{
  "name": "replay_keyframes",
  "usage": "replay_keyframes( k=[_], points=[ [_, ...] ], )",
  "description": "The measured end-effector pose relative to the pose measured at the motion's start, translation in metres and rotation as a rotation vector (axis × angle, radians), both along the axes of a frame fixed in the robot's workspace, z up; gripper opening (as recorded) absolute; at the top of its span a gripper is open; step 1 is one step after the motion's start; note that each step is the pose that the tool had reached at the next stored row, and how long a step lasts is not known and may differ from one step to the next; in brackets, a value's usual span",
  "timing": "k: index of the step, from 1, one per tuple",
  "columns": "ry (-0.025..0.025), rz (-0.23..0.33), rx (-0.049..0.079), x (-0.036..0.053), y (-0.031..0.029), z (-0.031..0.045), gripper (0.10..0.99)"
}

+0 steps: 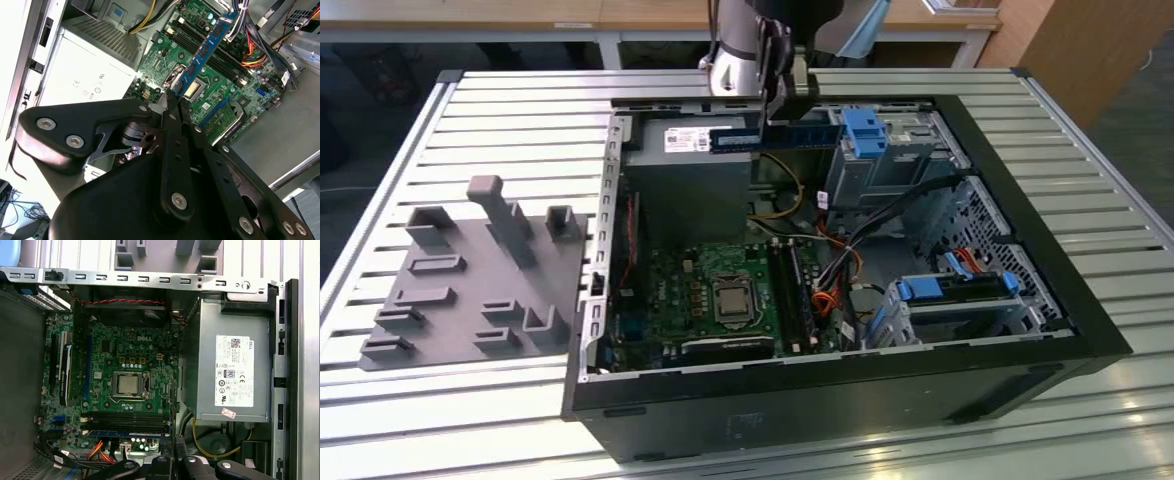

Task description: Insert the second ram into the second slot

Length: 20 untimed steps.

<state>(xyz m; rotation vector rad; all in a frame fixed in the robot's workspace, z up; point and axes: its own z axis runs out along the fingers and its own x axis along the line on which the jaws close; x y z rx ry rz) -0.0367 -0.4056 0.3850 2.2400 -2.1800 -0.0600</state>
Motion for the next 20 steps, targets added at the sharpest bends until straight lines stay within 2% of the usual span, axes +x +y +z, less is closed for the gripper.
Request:
replay_keyframes(
  k=[20],
  points=[
    [0.0000,0.000,0.000,0.0000,-0.0075,0.0000,0.137]
  ],
)
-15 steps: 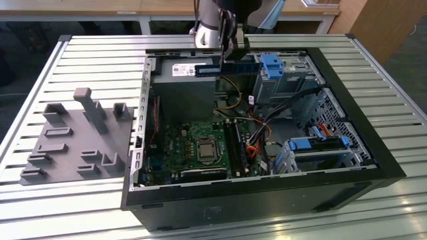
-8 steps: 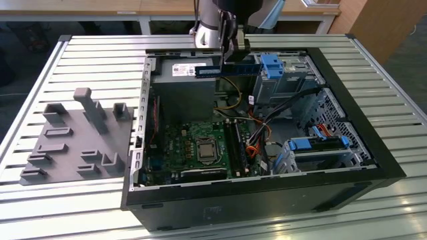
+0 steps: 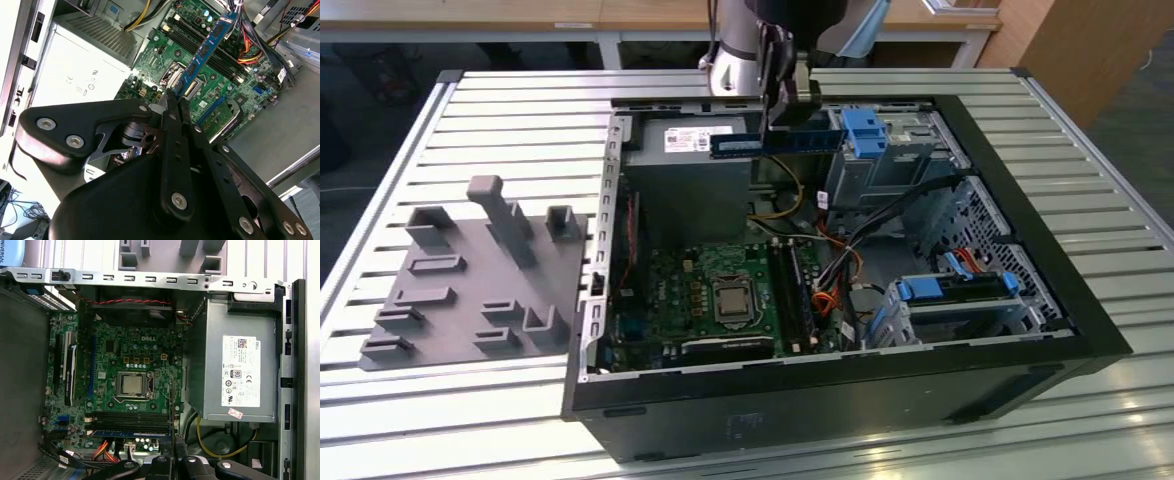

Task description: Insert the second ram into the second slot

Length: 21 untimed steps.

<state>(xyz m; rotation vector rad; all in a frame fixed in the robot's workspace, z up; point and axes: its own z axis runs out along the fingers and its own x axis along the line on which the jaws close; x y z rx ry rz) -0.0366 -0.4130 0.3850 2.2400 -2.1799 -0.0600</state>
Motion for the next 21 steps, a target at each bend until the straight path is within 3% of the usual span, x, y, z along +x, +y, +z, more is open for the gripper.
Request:
replay_keyframes(
  k=[8,10,21],
  points=[
    [-0.0001,0.000,0.000,0.0000,-0.0032,-0.0001,0.137],
    [-0.0001,0.000,0.000,0.0000,-0.0089,-0.0001,0.137],
    [0.0000,0.000,0.000,0.0000,-0.0108,-0.0001,0.137]
  ],
)
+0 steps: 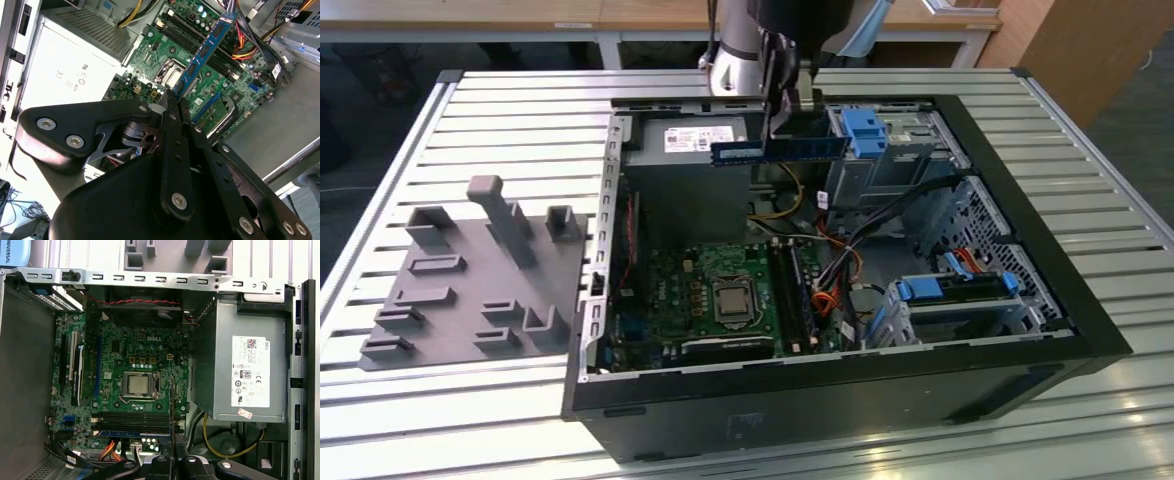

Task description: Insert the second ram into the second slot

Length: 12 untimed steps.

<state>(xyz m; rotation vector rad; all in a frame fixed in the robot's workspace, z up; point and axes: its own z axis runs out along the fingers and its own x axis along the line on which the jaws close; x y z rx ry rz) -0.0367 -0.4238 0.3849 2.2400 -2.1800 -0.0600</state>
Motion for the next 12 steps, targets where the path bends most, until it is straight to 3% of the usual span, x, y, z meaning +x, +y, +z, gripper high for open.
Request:
replay_keyframes(
  k=[12],
  points=[
    [0.0000,0.000,0.000,0.0000,-0.0061,-0.0001,0.137]
  ],
)
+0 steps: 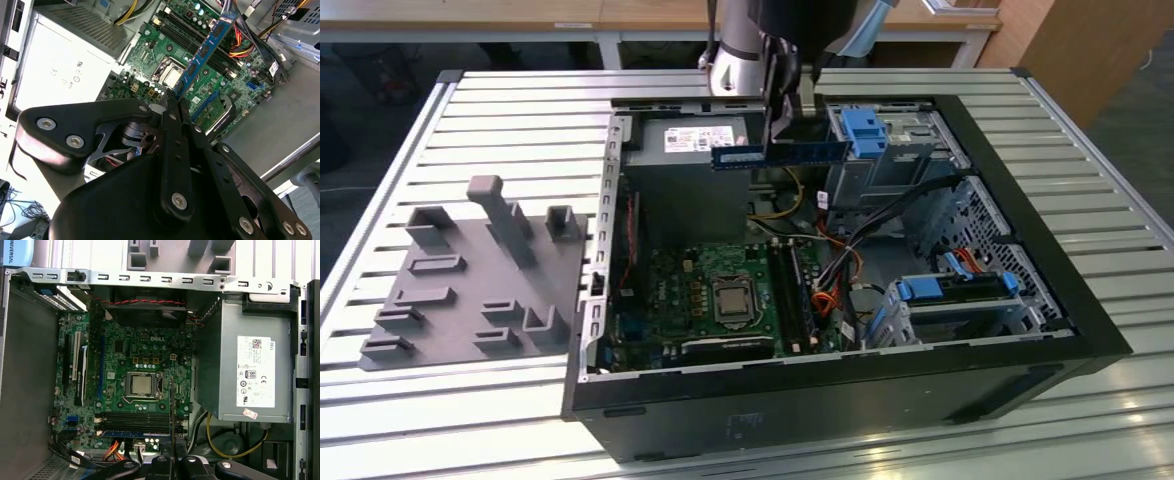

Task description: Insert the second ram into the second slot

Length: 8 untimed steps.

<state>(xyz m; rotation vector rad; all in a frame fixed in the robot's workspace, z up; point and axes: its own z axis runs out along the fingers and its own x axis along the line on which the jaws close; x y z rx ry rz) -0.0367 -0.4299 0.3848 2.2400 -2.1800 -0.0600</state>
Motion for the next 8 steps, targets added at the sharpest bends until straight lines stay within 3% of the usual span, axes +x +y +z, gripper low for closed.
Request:
replay_keyframes(
  k=[8],
  points=[
    [0.0000,0.000,0.000,0.0000,-0.0048,-0.0001,0.137]
  ],
)
